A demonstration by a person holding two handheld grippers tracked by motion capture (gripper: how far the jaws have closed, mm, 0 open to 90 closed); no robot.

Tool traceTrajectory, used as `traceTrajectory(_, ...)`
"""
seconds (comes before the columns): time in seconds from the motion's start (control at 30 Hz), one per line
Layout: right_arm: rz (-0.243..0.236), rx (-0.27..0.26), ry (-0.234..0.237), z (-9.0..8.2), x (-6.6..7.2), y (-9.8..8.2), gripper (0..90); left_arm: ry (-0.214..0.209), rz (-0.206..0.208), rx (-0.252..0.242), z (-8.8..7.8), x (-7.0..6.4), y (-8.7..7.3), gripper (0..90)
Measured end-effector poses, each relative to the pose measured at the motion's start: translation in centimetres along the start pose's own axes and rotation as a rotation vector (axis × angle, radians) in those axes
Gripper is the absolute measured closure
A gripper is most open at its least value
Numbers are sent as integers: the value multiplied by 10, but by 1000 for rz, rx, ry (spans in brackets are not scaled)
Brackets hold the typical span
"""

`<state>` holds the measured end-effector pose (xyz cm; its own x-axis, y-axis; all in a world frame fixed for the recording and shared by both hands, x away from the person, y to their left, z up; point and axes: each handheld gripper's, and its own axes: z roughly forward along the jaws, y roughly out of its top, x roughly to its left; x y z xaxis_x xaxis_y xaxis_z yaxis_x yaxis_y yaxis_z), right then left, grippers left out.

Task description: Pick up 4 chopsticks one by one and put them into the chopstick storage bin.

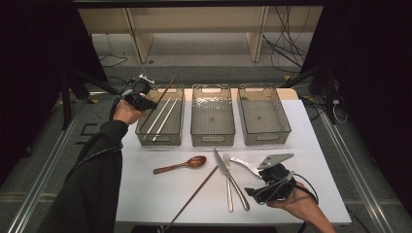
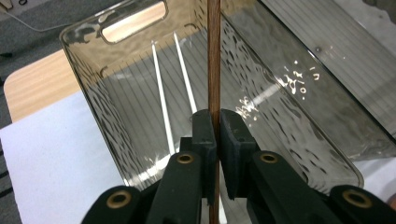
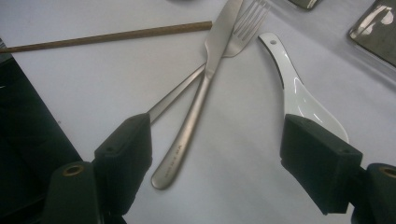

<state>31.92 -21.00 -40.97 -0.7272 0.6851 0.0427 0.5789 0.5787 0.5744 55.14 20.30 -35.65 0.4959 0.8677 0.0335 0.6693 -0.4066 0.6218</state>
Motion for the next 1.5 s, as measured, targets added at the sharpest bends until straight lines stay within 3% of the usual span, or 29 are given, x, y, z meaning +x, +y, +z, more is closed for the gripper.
traceTrajectory(0.57, -3, 1, 1, -1, 0, 0, 261, 28, 28, 31, 17, -3, -2, 844)
traceTrajectory(0.77, -5, -2, 1, -1, 1, 0, 261, 44, 0, 40, 25, 2, -9, 838)
traceTrajectory(0.83, -5, 0, 2, -1, 1, 0, 261, 54, -22, 49, 26, 3, -11, 789)
traceTrajectory(1.0, -1, 4, 4, 0, 1, 0, 261, -2, -32, 44, 21, -2, -14, 631)
traceTrajectory(1.17, -1, 0, 2, -1, 1, 0, 262, -51, -59, 35, 2, -13, -20, 487)
traceTrajectory(1.33, 2, 0, -2, -1, 2, 0, 261, -101, -62, 19, -22, -31, -33, 367)
traceTrajectory(1.5, 0, -1, -4, 0, 1, 1, 261, -145, -34, -3, -40, -55, -52, 316)
